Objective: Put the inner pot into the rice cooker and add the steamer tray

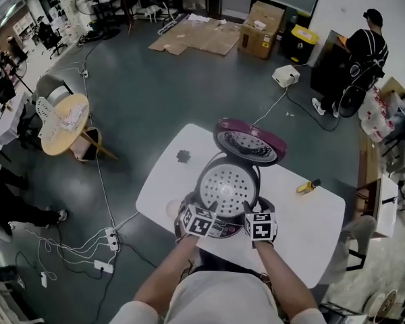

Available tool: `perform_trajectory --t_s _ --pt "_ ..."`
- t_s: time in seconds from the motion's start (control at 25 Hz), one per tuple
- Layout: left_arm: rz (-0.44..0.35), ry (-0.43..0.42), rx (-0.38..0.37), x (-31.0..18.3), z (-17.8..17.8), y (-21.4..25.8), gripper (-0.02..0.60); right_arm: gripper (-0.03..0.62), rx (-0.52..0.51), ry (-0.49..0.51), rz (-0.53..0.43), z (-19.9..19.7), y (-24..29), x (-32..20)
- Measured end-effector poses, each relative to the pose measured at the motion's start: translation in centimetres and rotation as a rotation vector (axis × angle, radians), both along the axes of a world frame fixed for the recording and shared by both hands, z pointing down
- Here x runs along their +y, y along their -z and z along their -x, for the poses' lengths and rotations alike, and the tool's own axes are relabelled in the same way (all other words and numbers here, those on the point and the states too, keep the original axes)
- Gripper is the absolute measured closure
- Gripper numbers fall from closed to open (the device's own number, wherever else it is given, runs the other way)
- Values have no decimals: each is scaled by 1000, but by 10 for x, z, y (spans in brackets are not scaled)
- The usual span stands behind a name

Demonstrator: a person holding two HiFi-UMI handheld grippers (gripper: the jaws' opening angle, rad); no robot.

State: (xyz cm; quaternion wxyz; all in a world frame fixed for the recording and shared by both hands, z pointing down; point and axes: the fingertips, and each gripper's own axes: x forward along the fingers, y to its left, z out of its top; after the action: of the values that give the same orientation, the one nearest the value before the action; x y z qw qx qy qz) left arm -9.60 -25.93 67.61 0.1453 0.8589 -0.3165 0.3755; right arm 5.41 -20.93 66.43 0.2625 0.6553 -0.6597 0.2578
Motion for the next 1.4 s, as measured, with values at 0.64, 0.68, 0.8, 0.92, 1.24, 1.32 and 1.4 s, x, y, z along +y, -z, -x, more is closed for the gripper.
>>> perform_trajectory --t_s 0.64,0.68,0.8,0.92,1.24,1.32,1.4 --pt "-69 -37 260 39 6 87 371 458 -15 -38 -218 14 100 49" --pt "-73 -34 264 42 7 90 374 462 -14 -30 -227 15 105 51" --pt "-92 -17 274 50 8 102 390 476 -10 6 -249 18 116 57" --pt "-106 -5 283 66 11 112 414 506 -5 43 -265 20 124 72" --pt "-138 47 286 115 12 131 508 567 -39 124 -312 23 144 119" --pt "-137 61 280 128 13 132 521 576 -46 140 -320 23 148 129" --pt "-139 77 278 141 16 134 544 580 -49 153 -327 23 151 139"
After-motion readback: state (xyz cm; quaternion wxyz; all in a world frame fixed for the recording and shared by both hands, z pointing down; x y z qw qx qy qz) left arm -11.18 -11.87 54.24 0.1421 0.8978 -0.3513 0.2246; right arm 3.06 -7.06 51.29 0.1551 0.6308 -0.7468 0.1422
